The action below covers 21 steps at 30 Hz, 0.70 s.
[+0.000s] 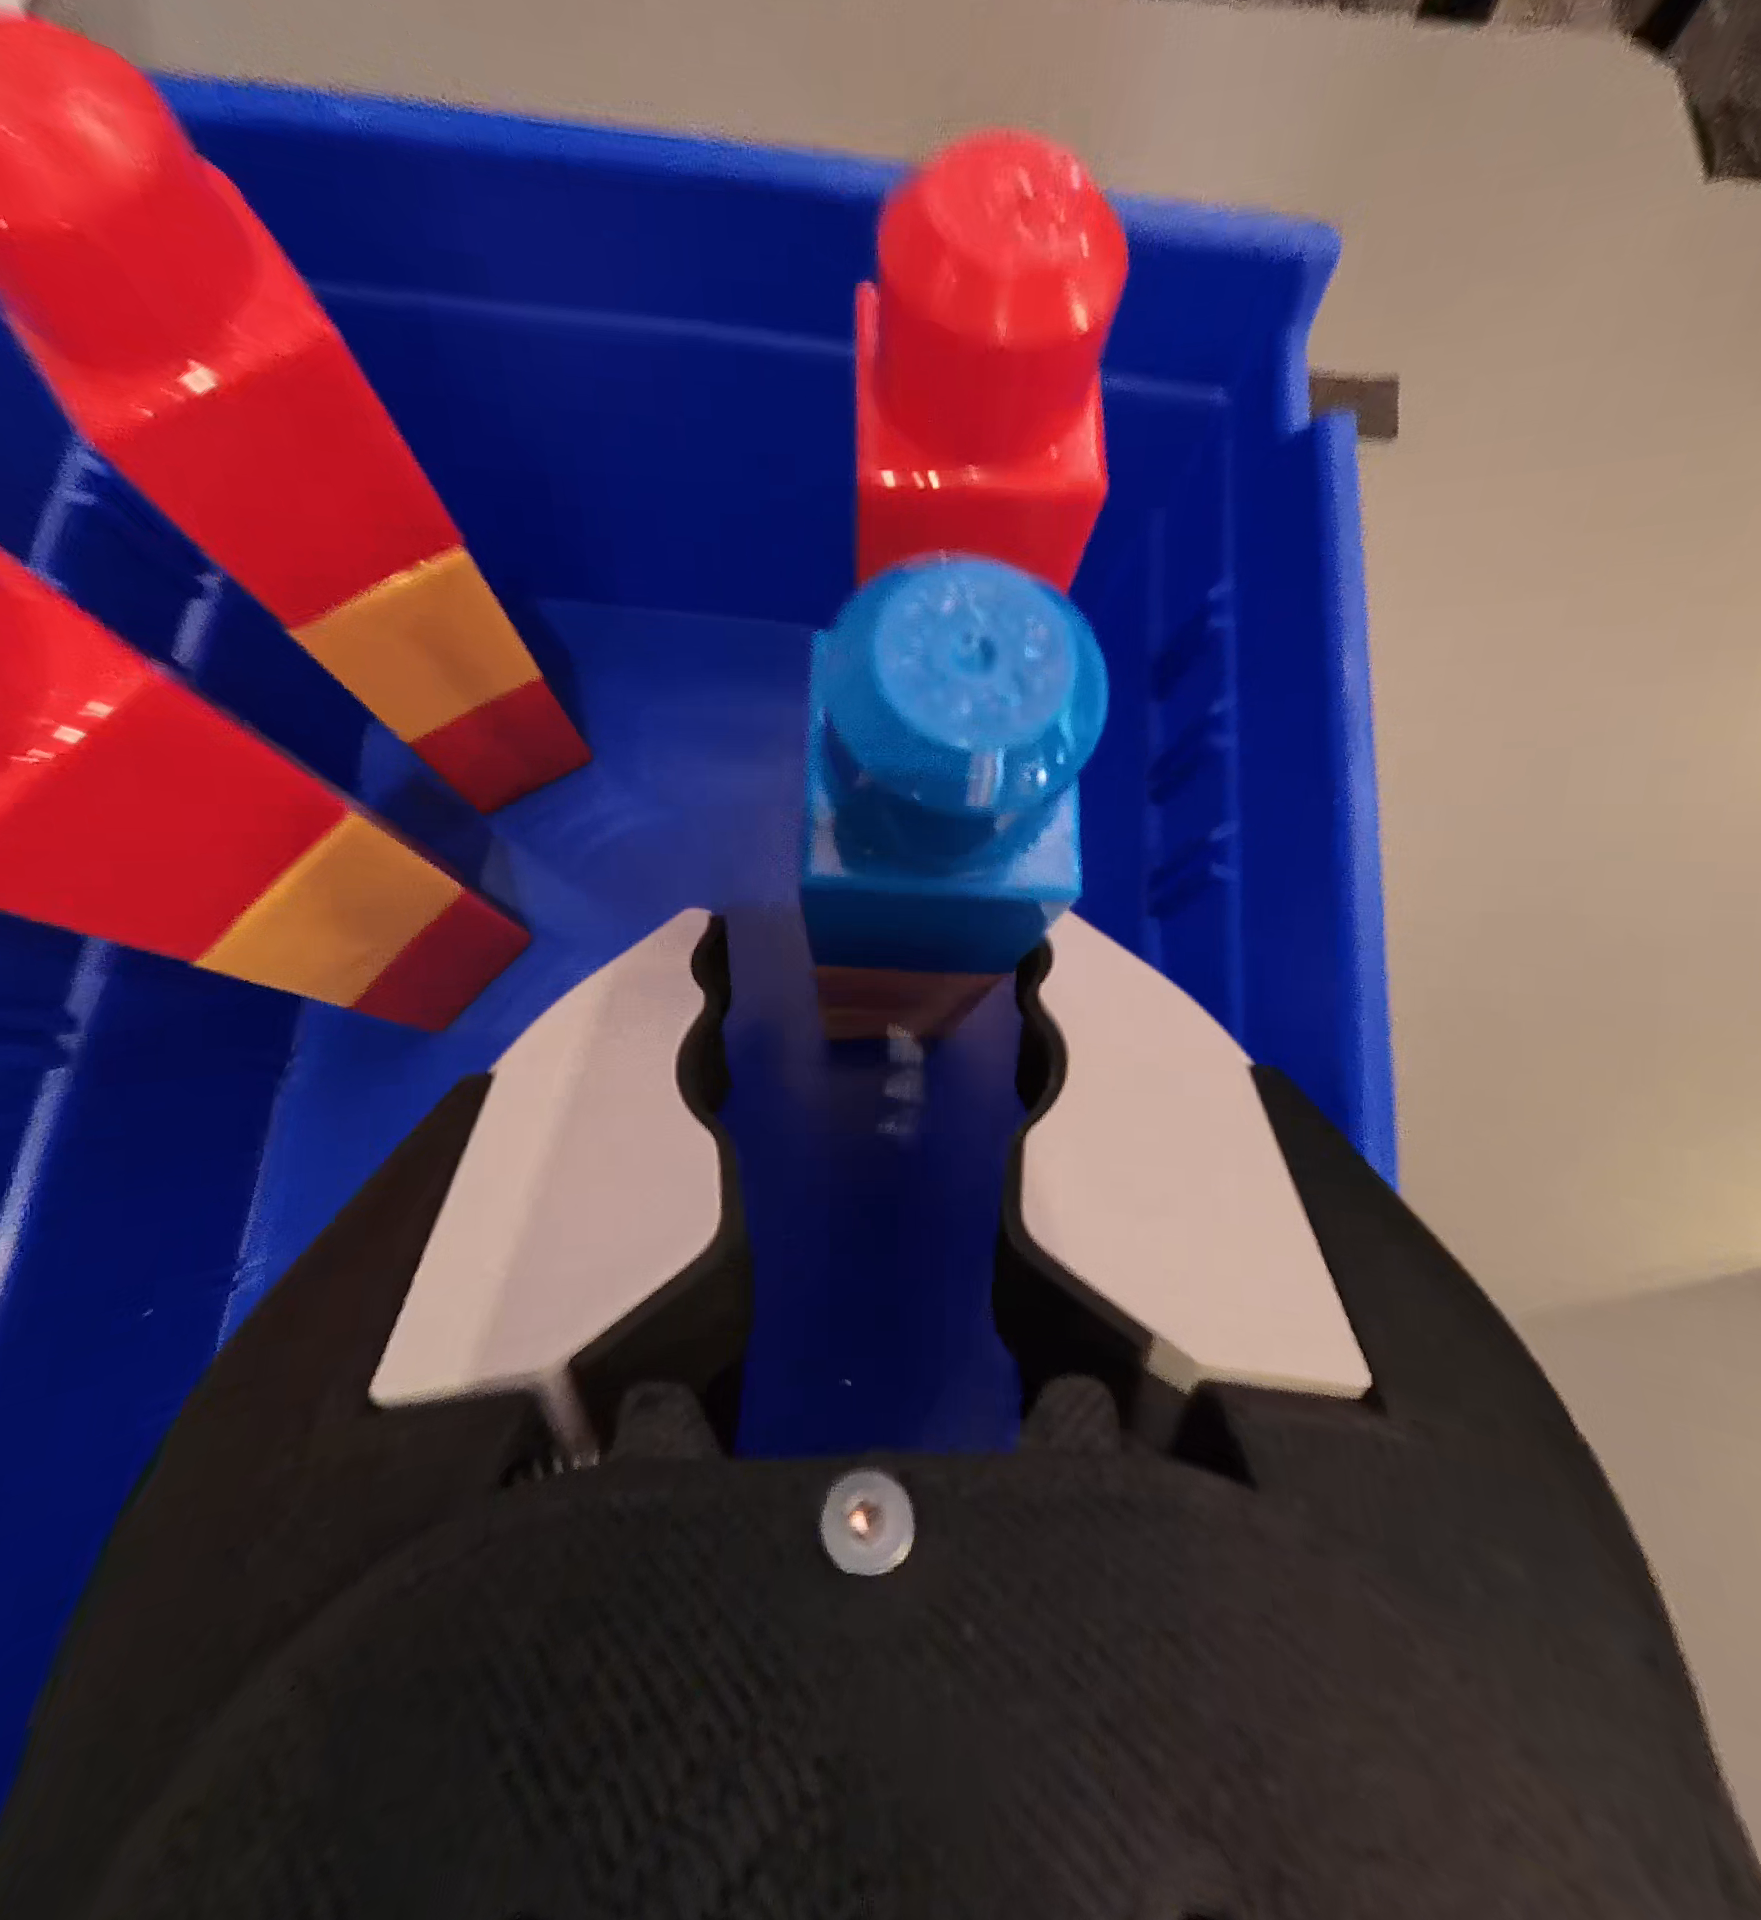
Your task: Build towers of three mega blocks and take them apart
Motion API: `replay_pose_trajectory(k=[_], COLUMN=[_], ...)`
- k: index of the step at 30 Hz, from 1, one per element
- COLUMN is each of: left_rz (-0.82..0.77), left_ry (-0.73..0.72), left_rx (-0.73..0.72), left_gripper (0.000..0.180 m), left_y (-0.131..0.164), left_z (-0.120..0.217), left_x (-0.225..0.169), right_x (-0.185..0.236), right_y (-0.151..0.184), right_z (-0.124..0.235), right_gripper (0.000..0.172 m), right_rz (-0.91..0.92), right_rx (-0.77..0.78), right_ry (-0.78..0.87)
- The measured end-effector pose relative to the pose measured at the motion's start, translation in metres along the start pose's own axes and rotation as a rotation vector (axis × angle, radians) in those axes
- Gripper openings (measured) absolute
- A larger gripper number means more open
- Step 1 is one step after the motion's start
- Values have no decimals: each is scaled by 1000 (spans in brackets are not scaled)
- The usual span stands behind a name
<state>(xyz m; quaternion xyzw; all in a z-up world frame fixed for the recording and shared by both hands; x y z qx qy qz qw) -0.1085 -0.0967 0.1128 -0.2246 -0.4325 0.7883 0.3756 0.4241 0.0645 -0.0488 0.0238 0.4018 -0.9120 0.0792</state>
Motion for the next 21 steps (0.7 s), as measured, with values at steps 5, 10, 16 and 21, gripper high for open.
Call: replay_pose_trajectory(k=[5,10,16,21], left_rz=[28,72,43,141], left_ry=[-323,-369,-372,-488], left_rx=[141,225,356,551], left_gripper=[45,46,47,48], left_y=[43,70,103,133], left_z=[45,44,20,18], left_x=[47,75,106,129], right_x=[8,3,8,39], right_y=[-19,-26,-42,-76], right_z=[23,45,86,133], right_gripper=[66,81,84,81], right_rz=[57,67,79,130], right_rx=[-28,41,-13,-190], right_ry=[-30,44,21,-111])
Point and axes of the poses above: each gripper's, where its closed fingertips meet, z back along the fingers, y out of its underside, x = y × z across the jaws, the point moved 7 cm from there along z, back along the fingers, and after that the axes turned 5 degrees about y, right-handed, at the moved point
